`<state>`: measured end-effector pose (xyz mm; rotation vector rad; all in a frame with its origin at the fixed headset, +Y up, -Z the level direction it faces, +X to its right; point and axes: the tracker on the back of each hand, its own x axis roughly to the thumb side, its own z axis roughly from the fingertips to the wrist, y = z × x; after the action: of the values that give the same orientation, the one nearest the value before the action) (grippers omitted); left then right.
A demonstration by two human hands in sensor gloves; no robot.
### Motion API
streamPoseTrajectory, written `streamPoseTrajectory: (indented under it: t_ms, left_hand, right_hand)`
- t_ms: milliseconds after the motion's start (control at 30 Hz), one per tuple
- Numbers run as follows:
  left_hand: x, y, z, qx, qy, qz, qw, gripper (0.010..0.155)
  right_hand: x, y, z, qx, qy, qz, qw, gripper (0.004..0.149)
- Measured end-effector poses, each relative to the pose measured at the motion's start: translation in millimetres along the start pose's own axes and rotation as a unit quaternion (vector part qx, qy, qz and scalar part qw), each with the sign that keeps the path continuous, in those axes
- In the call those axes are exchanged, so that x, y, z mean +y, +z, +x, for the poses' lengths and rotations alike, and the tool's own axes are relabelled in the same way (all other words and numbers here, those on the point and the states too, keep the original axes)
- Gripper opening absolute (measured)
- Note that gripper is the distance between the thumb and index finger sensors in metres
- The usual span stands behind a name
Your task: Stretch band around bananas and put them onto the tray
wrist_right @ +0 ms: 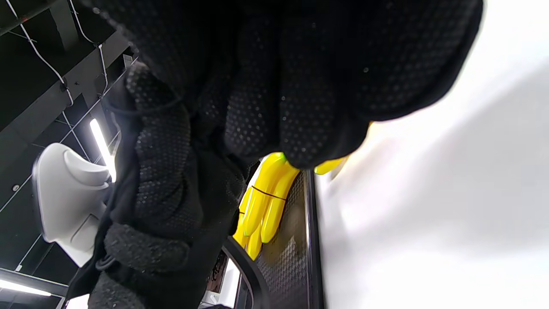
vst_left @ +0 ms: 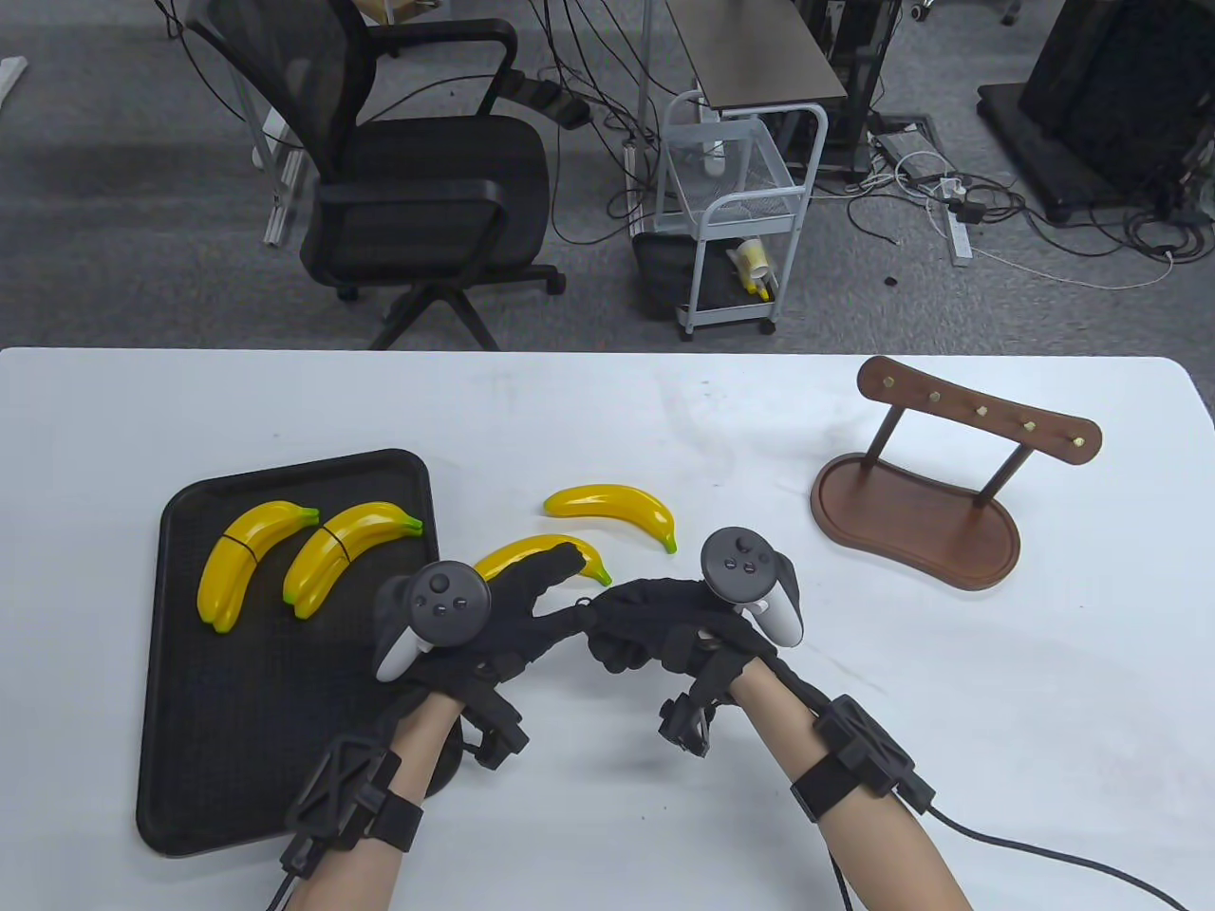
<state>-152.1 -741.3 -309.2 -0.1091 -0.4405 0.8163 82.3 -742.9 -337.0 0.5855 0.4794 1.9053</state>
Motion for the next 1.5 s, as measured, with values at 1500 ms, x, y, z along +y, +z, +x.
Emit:
streamPoseTrajectory:
  t_ms: [1500]
  left_hand:
    - [2, -3, -2, -0.038, 0.163, -0.048, 0.985, 0.064]
  right_hand:
    - [-22, 9, 15, -0.002, 0.104, -0.106, 0.989, 0.037]
